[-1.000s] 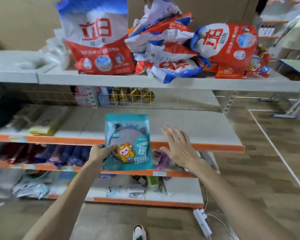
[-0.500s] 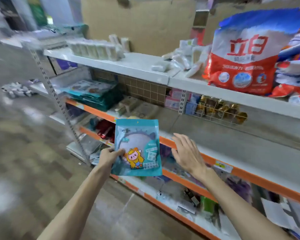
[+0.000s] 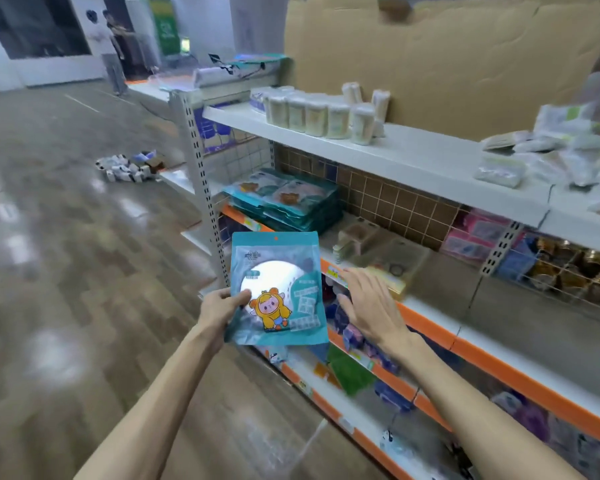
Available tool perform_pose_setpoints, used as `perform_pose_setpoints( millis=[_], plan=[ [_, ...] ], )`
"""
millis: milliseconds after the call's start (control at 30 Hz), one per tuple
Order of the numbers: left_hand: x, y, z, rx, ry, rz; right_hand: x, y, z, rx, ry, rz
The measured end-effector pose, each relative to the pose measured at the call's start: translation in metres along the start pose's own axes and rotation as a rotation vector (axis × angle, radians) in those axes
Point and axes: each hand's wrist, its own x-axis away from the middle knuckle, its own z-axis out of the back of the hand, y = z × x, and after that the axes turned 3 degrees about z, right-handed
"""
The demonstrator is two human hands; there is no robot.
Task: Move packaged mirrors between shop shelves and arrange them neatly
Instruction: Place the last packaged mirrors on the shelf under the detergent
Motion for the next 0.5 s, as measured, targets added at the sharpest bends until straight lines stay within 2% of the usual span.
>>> perform_pose_setpoints(
  millis=[300,500],
  plan=[
    [-0.119,0.046,0.044,0.048,0.037,-0.035,-0.133,-0.003,-0.068,0.057,-0.01,0.093],
    [-0.211,0.108,0.064,-0.002,0.055,-0.046,-0.234,0.014,-0.113,0.031,-0.011,0.027]
  ],
)
